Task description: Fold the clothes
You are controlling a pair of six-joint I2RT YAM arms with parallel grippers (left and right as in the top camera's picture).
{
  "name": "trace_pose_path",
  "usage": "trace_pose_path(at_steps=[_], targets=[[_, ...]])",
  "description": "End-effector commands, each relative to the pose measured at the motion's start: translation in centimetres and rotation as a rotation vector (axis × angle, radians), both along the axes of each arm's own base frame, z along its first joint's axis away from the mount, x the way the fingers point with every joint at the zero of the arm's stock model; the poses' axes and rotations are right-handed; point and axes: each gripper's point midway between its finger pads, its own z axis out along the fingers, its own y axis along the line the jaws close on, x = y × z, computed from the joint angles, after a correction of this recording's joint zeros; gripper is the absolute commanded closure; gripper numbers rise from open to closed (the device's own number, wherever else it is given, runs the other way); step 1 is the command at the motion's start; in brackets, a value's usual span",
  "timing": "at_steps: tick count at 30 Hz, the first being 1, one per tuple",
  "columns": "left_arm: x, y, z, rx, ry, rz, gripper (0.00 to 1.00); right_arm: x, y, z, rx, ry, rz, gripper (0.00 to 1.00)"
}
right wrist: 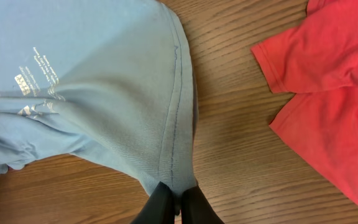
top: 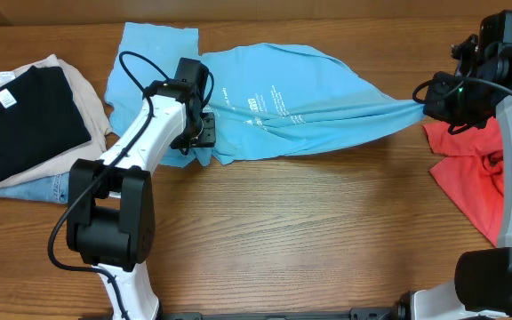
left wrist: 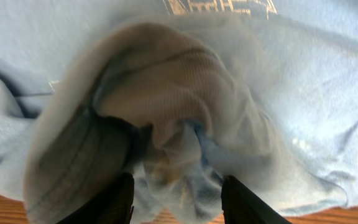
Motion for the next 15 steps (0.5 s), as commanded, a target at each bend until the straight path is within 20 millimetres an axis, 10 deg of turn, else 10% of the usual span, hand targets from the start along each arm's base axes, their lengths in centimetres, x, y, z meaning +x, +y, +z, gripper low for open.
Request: trace_pose_path(at_steps=[1, 15], targets=[[0.7, 0.5, -0.2, 0.03, -0.014, 0.024, 0.5, 0.1, -0.3, 0.2, -0.012, -0.007, -0.002, 0.94], [-0.3, 0.4, -1.2, 0.023, 0.021, 0.02, 0.62, 0.1, -0.3, 0.2, -0.013, -0.006, -0.003, 0.93]])
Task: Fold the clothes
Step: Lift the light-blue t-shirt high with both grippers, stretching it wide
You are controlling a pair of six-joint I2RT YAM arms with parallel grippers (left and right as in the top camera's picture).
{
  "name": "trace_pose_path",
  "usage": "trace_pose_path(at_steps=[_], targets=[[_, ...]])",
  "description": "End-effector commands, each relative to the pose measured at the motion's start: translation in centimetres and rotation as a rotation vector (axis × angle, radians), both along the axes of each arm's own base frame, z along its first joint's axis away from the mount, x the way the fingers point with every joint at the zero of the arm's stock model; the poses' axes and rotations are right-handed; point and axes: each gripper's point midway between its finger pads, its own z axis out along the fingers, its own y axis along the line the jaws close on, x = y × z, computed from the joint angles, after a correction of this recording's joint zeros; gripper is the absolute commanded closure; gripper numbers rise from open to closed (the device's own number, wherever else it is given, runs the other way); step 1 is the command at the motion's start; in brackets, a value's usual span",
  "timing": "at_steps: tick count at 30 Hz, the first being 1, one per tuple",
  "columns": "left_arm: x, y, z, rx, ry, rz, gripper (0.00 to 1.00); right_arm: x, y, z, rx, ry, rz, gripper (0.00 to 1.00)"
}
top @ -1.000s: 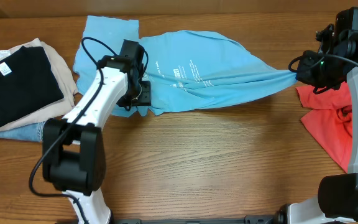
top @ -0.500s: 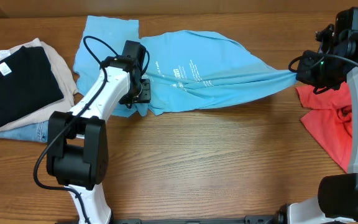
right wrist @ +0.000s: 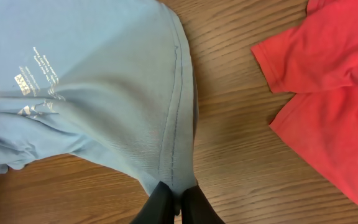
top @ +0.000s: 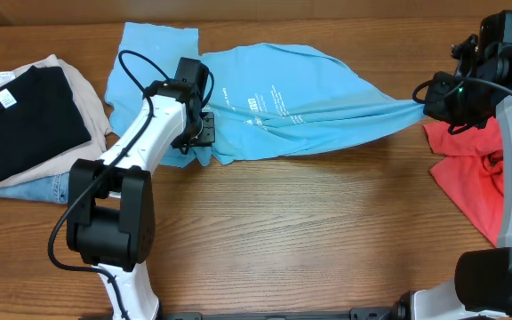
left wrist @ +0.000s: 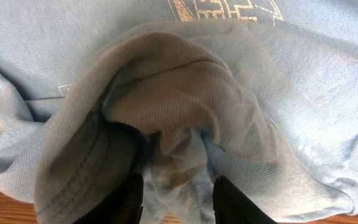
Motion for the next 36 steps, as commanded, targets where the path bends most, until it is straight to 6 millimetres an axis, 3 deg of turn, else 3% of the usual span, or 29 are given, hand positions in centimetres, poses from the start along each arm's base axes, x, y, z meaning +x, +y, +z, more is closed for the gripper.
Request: trace_pose_path(at_steps=[1, 8, 11, 15, 18, 22, 30, 36], targets=[[-0.6, 0.2, -1.4, 0.011, 0.031, 0.014, 0.62, 0.1, -0.3, 0.2, -0.012, -0.007, -0.002, 0.93], [-1.2, 0.3, -2.0, 0.014, 0.048, 0.013, 0.75, 0.1, -0.3, 0.2, -0.012, -0.007, -0.003, 0.92], [-1.2, 0.2, -2.0, 0.005, 0.05, 0.011, 0.96, 0.1, -0.3, 0.2, -0.012, -0.007, -0.003, 0.92], [-1.3, 0.0, -0.8, -0.007, 0.048, 0.008, 0.96, 0.1, -0.3, 0.2, -0.012, -0.007, -0.003, 0.92], [-1.2, -0.7, 2.6, -0.049, 0.028, -0.025, 0.96, 0.1, -0.3, 0.2, -0.012, -0.008, -0.003, 0.92], [-1.9, 0.1, 9.4, -0.042, -0.017, -0.044, 0.96, 0.1, -0.3, 0.2, -0.012, -0.007, -0.003, 0.92], [-4.4, 6.9, 23.5, -0.026, -0.281, 0.082, 0.96, 0.1, -0.3, 0.9, -0.012, -0.023, -0.007, 0.93], [-7.4, 12.9, 32.5, -0.068, -0.551, 0.205, 0.96, -0.5, -0.2, 4.9, -0.018, -0.096, -0.02, 0.93]])
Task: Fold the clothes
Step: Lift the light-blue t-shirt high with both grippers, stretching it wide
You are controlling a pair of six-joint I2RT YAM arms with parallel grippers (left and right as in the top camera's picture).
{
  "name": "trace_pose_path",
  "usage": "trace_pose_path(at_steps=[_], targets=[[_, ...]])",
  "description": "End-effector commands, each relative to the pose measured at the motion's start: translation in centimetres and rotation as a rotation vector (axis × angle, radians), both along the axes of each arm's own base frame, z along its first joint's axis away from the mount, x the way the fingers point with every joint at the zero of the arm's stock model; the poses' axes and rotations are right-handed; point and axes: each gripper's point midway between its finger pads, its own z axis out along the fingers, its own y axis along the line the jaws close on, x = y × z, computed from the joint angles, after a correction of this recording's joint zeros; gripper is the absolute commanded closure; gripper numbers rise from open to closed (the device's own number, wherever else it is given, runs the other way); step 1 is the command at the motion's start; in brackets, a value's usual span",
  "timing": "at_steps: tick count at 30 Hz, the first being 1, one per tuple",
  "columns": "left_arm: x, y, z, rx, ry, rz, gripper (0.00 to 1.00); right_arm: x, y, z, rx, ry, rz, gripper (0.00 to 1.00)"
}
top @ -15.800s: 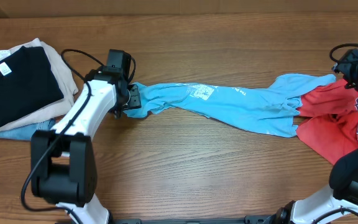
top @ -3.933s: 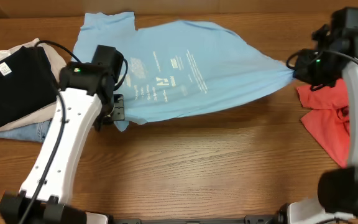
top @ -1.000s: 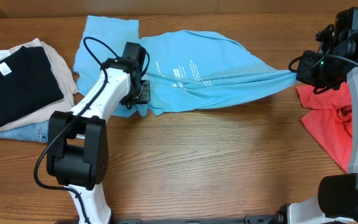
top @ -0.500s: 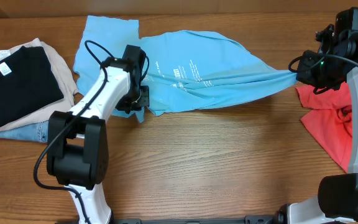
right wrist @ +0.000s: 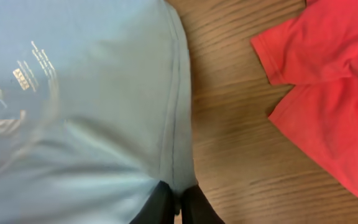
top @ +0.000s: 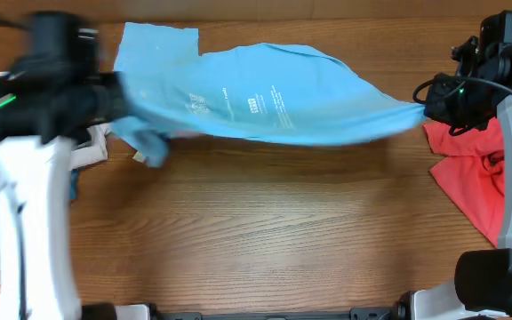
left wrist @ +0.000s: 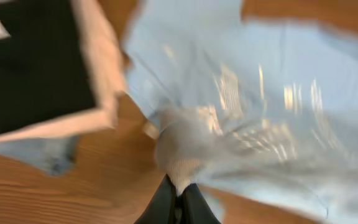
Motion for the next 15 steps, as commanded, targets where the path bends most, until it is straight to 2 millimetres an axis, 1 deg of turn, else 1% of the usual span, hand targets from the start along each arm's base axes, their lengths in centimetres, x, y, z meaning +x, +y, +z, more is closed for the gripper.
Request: trace_pose_path(at_steps=[1, 4, 7, 10, 15], targets=[[-1.9, 2.1, 4.7, -0.02, -0.145, 0.008, 0.96, 0.0, -0.3, 5.1, -0.024, -0.133, -0.023, 0.93], [-3.5, 2.5, 8.2, -0.052, -0.262, -0.028, 0.96, -1.0, -0.1, 8.2, -0.033, -0.198, -0.023, 0.93], [-4.8, 2.3, 10.6, -0.072, -0.345, -0.041, 0.96, -2.3, 0.1, 11.7, -0.045, -0.28, -0.023, 0.93], [-5.8, 1.6, 12.6, -0.05, -0.409, -0.079, 0.96, -3.9, 0.3, 14.6, -0.054, -0.351, -0.023, 0.93], [-7.9, 0.7, 15.6, -0.031, -0.501, -0.071, 0.96, -6.7, 0.8, 18.2, -0.071, -0.463, -0.023, 0.93]])
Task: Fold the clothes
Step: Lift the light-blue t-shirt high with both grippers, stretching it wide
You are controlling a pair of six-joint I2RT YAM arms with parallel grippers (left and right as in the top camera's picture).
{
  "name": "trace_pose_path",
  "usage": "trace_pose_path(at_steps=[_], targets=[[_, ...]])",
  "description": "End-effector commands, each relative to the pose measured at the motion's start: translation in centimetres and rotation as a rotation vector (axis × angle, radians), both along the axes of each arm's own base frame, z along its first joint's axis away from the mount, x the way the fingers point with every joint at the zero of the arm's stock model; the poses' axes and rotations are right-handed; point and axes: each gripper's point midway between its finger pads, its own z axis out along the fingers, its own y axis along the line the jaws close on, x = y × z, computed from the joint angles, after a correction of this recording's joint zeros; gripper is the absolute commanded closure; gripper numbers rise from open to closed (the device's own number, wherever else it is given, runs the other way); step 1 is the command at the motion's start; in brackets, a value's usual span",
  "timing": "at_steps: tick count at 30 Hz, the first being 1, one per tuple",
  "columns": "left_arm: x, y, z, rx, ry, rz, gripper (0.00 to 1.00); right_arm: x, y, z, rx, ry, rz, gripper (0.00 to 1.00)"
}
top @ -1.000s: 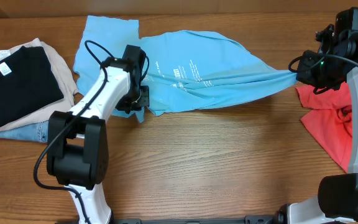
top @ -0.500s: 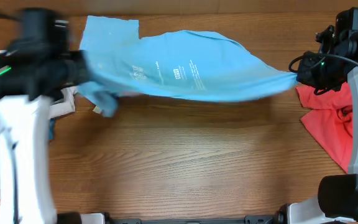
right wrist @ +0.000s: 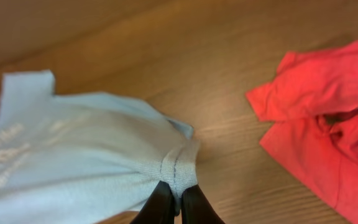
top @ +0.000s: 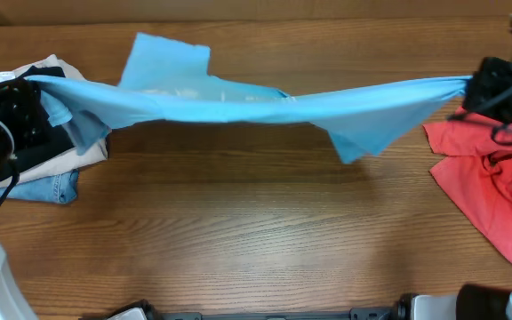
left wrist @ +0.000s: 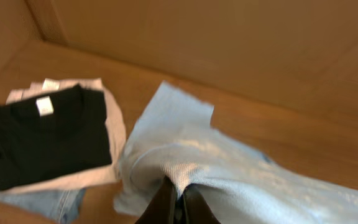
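Observation:
A light blue T-shirt (top: 256, 105) hangs stretched across the table between my two grippers, lifted off the wood. My left gripper (left wrist: 179, 198) is shut on its left end (left wrist: 185, 180), above the folded stack. My right gripper (right wrist: 176, 200) is shut on the hemmed right end (right wrist: 176, 168), near the red shirt. In the overhead view a sleeve (top: 172, 58) trails at the back and a loose corner (top: 354, 147) droops in the middle.
A folded stack with a black shirt (left wrist: 42, 134) on a beige one (left wrist: 107, 134) and jeans (top: 47, 187) lies at the left edge. A crumpled red shirt (top: 483, 178) lies at the right. Bare wooden tabletop (top: 256, 240) fills the front.
Both grippers have risen with the blue shirt still gripped. The shirt is now taut and off the table, where it sagged broadly over the wood before. The left gripper is further left.
At first my left gripper stood open over a bunched fold at the shirt's left side while the right held the right end on the table. Then the left narrowed on the fold, later was shut on it far left, and now both hold the shirt stretched in the air.

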Motion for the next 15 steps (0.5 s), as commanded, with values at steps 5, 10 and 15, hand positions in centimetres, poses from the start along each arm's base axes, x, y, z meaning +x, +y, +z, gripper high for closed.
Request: trace_pose_path(at_steps=[5, 10, 15], targets=[[-3.4, -1.7, 4.6, 0.029, -0.156, -0.018, 0.96, -3.6, 0.0, 5.8, -0.047, -0.225, -0.029, 0.93], [-2.2, -1.3, 3.8, 0.006, -0.125, -0.015, 0.96, -2.4, -0.2, 6.2, -0.051, -0.25, -0.029, 0.93], [2.7, -0.4, 0.7, -0.079, -0.024, -0.055, 0.96, 2.1, -0.9, 2.8, -0.035, -0.137, -0.028, 0.93]])
